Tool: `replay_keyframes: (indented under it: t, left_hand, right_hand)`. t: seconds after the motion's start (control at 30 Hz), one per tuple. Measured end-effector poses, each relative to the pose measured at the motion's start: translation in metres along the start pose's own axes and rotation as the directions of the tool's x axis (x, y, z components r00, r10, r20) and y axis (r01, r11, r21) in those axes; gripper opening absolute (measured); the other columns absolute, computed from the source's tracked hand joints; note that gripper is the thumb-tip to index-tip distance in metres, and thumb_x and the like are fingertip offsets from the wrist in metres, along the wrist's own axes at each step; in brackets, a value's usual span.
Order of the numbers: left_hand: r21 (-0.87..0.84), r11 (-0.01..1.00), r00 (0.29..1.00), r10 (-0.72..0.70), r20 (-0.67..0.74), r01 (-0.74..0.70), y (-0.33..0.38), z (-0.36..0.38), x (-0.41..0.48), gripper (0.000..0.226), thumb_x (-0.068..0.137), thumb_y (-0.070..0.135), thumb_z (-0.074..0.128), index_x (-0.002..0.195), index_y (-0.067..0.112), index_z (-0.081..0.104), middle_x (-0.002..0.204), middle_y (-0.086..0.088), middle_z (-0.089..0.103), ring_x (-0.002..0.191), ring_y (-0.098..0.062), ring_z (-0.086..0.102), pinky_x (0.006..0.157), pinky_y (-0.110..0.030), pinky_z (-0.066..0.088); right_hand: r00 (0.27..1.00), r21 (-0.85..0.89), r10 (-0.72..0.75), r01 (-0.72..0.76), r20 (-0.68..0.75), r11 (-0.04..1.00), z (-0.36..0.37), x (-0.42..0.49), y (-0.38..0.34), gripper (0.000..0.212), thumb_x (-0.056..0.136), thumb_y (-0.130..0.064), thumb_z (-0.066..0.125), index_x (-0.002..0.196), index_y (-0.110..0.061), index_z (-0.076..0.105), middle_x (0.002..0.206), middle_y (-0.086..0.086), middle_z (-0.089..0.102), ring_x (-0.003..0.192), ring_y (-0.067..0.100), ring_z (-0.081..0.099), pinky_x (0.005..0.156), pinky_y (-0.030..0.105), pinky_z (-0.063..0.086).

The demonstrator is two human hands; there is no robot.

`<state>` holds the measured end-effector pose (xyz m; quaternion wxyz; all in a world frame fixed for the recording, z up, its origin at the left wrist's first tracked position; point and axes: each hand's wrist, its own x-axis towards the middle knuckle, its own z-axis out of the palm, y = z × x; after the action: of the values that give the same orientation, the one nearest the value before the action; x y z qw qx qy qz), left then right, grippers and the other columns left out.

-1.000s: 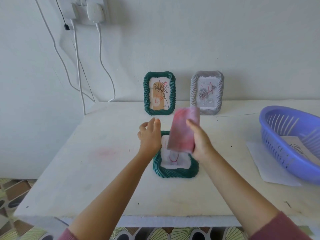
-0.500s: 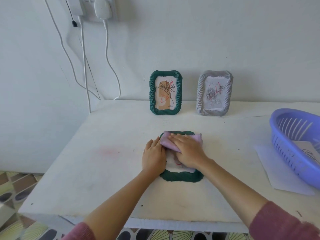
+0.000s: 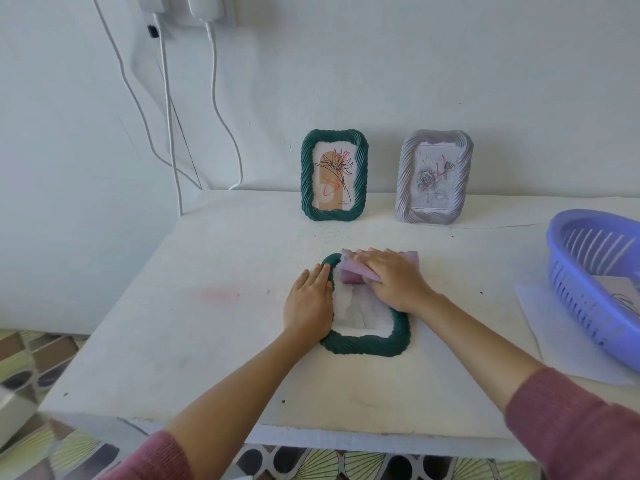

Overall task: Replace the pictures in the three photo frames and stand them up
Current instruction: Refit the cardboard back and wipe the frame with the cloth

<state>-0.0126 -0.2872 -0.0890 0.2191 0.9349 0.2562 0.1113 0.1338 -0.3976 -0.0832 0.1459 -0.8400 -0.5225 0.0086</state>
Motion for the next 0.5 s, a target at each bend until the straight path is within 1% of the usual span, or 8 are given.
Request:
replay_keyframes:
  t: [0.1, 0.17, 0.23, 0.33, 0.37, 0.4, 0.47, 0.5]
  left_hand:
    - [0.038, 0.999, 1.0, 0.028, 0.009, -0.028, -0.003, 0.003, 0.001, 0.049, 0.1, 0.014, 0.023, 0.149, 0.013, 0.016, 0.158, 0.0, 0.016, 0.146, -0.015, 0.012, 0.118, -0.022, 0.004]
    - [-0.007, 1.0, 0.999, -0.029, 0.019, 0.029, -0.005, 0.004, 0.003, 0.049, 0.101, 0.02, 0.022, 0.149, 0.017, 0.016, 0.157, 0.001, 0.019, 0.146, -0.017, 0.013, 0.119, -0.025, 0.008]
    - [-0.015, 0.999, 0.999, -0.039, 0.028, 0.039, -0.004, 0.005, 0.004, 0.048, 0.102, 0.024, 0.02, 0.149, 0.019, 0.016, 0.157, 0.002, 0.019, 0.146, -0.018, 0.013, 0.118, -0.026, 0.009]
    - [0.006, 1.0, 0.999, -0.005, 0.04, 0.005, -0.003, 0.004, 0.003, 0.048, 0.102, 0.023, 0.019, 0.15, 0.017, 0.016, 0.157, 0.001, 0.018, 0.146, -0.017, 0.014, 0.117, -0.023, 0.007]
    - [0.006, 1.0, 0.999, -0.005, 0.044, 0.004, -0.003, 0.004, 0.003, 0.048, 0.102, 0.023, 0.019, 0.15, 0.017, 0.016, 0.157, 0.001, 0.018, 0.146, -0.017, 0.014, 0.118, -0.023, 0.007]
    - [-0.002, 1.0, 0.999, -0.007, 0.041, 0.007, -0.004, 0.005, 0.003, 0.048, 0.102, 0.023, 0.019, 0.149, 0.017, 0.017, 0.157, 0.001, 0.019, 0.146, -0.018, 0.014, 0.118, -0.024, 0.007]
    - [-0.008, 1.0, 1.0, -0.012, 0.028, 0.012, -0.004, 0.005, 0.004, 0.048, 0.102, 0.022, 0.021, 0.149, 0.017, 0.018, 0.157, 0.001, 0.02, 0.146, -0.018, 0.014, 0.118, -0.025, 0.007]
    - [0.003, 1.0, 1.0, -0.005, 0.023, 0.005, -0.003, 0.005, 0.003, 0.048, 0.101, 0.02, 0.022, 0.149, 0.016, 0.018, 0.157, 0.001, 0.02, 0.146, -0.017, 0.014, 0.118, -0.024, 0.006]
  right_hand:
    - [0.98, 0.089, -0.181, 0.175, 0.077, 0.981, 0.001, -0.031, -0.01, 0.05, 0.092, -0.036, 0.04, 0.14, -0.021, 0.04, 0.146, -0.009, 0.039, 0.137, 0.005, 0.032, 0.117, 0.027, 0.015]
    - [0.951, 0.149, -0.286, 0.268, 0.116, 0.952, -0.003, -0.065, -0.006, 0.05, 0.09, -0.035, 0.046, 0.138, -0.023, 0.042, 0.143, -0.015, 0.04, 0.133, -0.003, 0.031, 0.115, 0.019, 0.013]
    - [0.941, 0.141, -0.319, 0.302, 0.111, 0.943, -0.008, -0.08, 0.007, 0.048, 0.089, -0.035, 0.045, 0.136, -0.024, 0.046, 0.14, -0.017, 0.043, 0.131, -0.005, 0.034, 0.113, 0.015, 0.013]
    - [0.974, 0.064, -0.217, 0.213, 0.07, 0.975, -0.017, -0.054, 0.02, 0.041, 0.094, -0.029, 0.043, 0.134, -0.027, 0.048, 0.137, -0.016, 0.049, 0.127, -0.002, 0.039, 0.102, 0.008, 0.011]
    - [0.988, 0.037, -0.151, 0.149, 0.029, 0.988, -0.016, -0.04, 0.021, 0.039, 0.095, -0.026, 0.043, 0.134, -0.025, 0.049, 0.135, -0.012, 0.052, 0.127, 0.004, 0.042, 0.097, 0.01, 0.013]
    - [0.997, 0.019, -0.074, 0.075, -0.01, 0.997, -0.015, -0.026, 0.02, 0.039, 0.095, -0.023, 0.043, 0.134, -0.023, 0.049, 0.136, -0.007, 0.053, 0.129, 0.01, 0.043, 0.096, 0.013, 0.015]
    - [0.999, 0.012, 0.043, -0.042, -0.017, 0.999, -0.006, -0.007, 0.009, 0.041, 0.095, -0.02, 0.044, 0.136, -0.021, 0.045, 0.142, -0.003, 0.047, 0.135, 0.016, 0.038, 0.111, 0.024, 0.018]
    - [0.999, 0.02, 0.038, -0.038, -0.004, 0.999, 0.0, -0.005, -0.001, 0.044, 0.095, -0.018, 0.044, 0.138, -0.022, 0.041, 0.145, -0.004, 0.043, 0.138, 0.015, 0.035, 0.117, 0.031, 0.017]
